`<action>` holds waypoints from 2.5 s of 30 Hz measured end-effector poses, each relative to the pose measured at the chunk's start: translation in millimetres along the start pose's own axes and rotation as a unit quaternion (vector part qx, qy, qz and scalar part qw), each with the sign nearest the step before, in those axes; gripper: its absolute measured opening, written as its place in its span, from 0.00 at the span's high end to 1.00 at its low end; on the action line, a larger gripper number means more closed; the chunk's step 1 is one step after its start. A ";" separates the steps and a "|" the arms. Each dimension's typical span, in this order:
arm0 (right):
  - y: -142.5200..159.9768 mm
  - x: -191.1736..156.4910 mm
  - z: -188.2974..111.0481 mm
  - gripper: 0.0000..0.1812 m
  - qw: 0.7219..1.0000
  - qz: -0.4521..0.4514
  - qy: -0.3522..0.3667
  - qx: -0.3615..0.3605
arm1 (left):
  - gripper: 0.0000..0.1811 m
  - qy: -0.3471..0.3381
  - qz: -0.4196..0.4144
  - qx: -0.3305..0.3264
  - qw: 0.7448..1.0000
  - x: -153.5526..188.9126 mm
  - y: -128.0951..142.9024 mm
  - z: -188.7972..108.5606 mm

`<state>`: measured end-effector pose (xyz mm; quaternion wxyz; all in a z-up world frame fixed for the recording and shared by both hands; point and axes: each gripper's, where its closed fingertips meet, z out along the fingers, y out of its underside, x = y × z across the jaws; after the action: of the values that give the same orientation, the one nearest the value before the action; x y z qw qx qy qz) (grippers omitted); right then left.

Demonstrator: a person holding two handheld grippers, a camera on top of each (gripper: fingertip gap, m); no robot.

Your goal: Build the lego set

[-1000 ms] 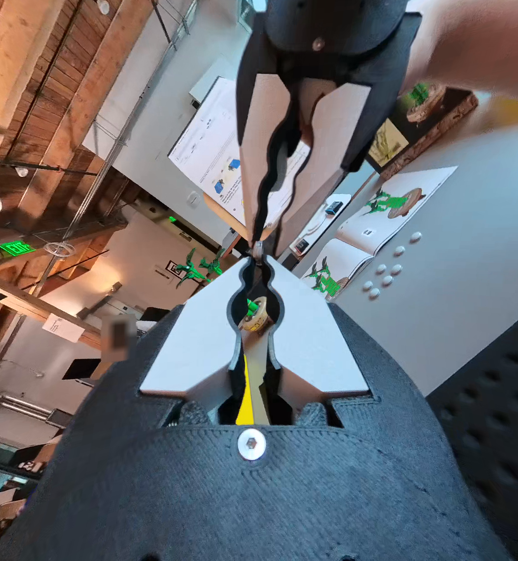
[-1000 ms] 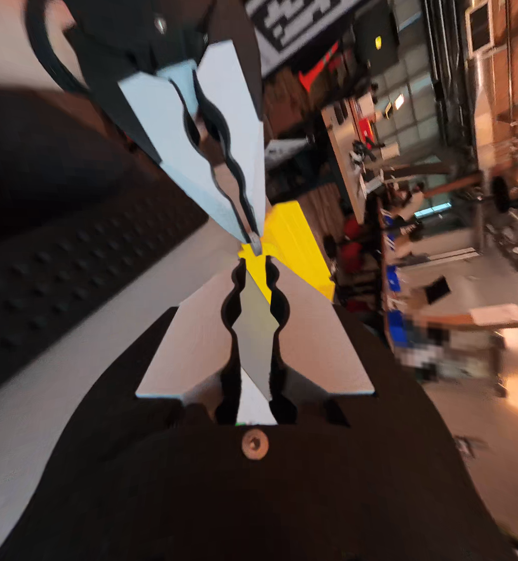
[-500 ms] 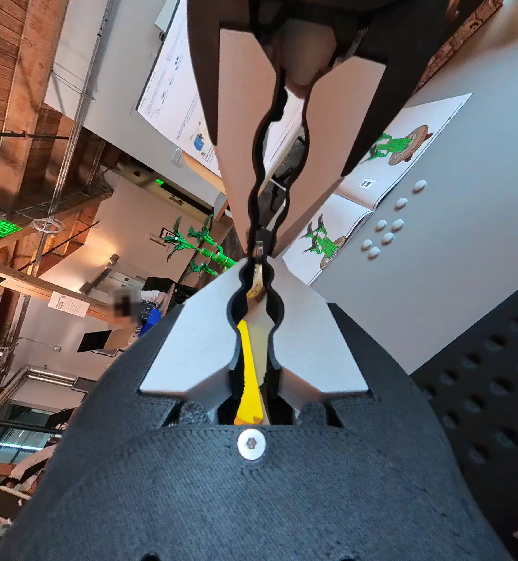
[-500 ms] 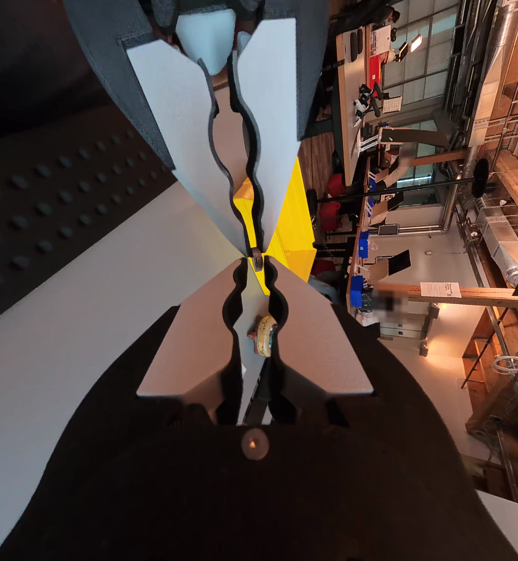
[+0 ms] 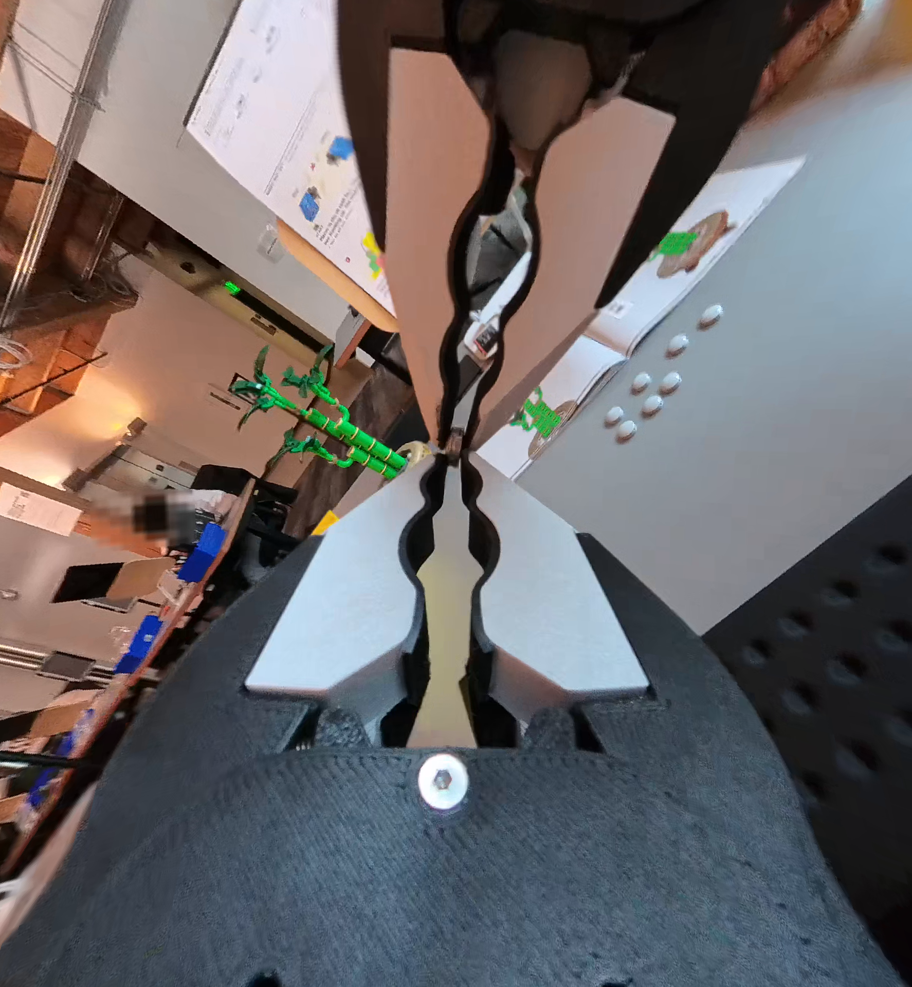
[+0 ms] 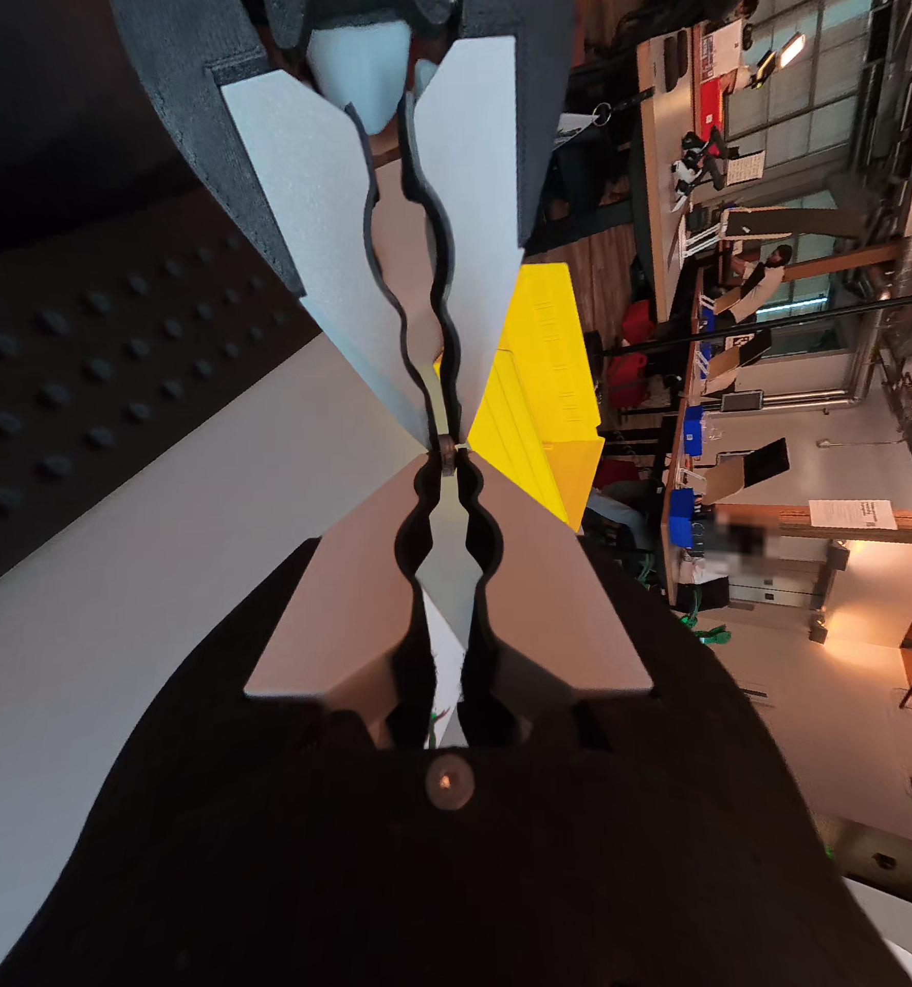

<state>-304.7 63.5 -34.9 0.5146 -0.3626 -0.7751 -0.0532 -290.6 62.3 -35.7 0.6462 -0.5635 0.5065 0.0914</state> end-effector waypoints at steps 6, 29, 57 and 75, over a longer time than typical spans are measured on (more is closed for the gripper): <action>7.4 32.6 -10.4 0.97 0.994 -0.021 0.105 0.022 | 0.92 0.086 -0.296 0.163 0.937 -26.4 -10.9 -14.9; 6.7 8.1 15.1 0.91 0.994 -0.011 0.058 0.088 | 0.93 0.229 -0.430 0.263 0.833 -17.8 10.0 -8.7; 177.8 104.5 -177.3 0.72 0.817 0.494 0.296 -0.040 | 0.92 0.219 -0.278 0.141 0.925 43.8 66.9 64.4; 234.5 -85.1 -225.5 0.94 0.589 0.600 0.074 -0.536 | 0.93 0.202 -0.338 0.160 0.905 16.1 26.8 77.2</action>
<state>28.8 89.0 -69.5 0.1987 -0.9507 -0.1722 -0.1645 -258.9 127.7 -76.4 0.6041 -0.5961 0.4127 -0.3308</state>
